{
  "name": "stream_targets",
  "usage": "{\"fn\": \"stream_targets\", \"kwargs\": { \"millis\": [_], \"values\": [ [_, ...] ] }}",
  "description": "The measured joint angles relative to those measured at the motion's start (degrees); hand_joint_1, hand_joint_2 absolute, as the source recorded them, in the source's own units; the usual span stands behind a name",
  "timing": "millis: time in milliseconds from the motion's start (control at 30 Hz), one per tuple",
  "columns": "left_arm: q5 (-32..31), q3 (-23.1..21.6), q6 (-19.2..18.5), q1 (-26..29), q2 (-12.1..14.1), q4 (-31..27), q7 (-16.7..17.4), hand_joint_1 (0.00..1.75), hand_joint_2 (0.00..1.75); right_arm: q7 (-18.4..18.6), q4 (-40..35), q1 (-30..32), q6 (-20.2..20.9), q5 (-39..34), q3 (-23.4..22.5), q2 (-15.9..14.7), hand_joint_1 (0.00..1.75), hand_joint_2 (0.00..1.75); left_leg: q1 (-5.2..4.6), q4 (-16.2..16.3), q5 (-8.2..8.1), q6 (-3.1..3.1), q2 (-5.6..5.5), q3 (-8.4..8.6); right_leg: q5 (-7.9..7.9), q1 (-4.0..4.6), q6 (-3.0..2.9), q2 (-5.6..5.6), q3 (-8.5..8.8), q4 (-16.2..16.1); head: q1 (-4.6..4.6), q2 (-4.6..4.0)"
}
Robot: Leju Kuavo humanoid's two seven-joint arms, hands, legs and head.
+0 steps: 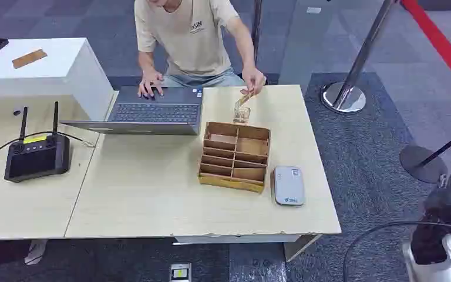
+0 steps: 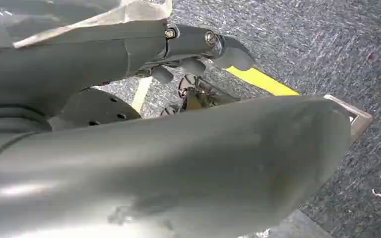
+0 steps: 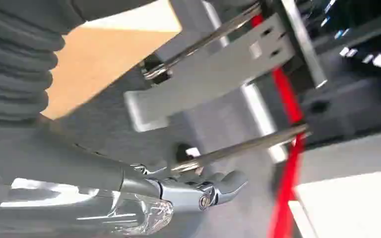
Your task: Pass the card to the sensor for recognition and then transmit it.
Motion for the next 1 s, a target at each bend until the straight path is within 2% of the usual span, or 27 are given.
{"fn": "stream_targets", "kwargs": {
  "millis": [367,800,1000],
  "values": [
    [0.1,-0.6,0.4,-0.1,0.0,0.1,-0.1,0.0,0.0,6.1,-15.8,-3.5,-0.2,16.8,2.1,-3.0,0.0,1.75,0.01,0.0,0.0,0.0,-0.05,-0.06,-0.01,0.01,0.0,-0.03,-0.02,0.0,0.02,0.0],
    [0.2,-1.4,0.8,-0.2,0.0,0.2,0.3,0.0,0.0,13.7,-27.4,-8.3,2.5,39.7,11.4,-4.9,0.0,1.75,0.02,0.0,0.0,0.0,-0.04,-0.09,-0.01,0.02,0.0,-0.03,-0.04,0.0,-0.02,0.0],
    [0.1,-2.2,1.0,-0.4,0.1,0.3,0.5,0.0,0.0,17.7,-30.9,-11.0,4.1,50.4,17.5,-5.5,0.0,1.75,0.02,0.0,0.0,0.0,-0.04,-0.09,-0.01,0.03,0.0,-0.04,-0.04,0.0,0.0,0.0]
  ]
}}
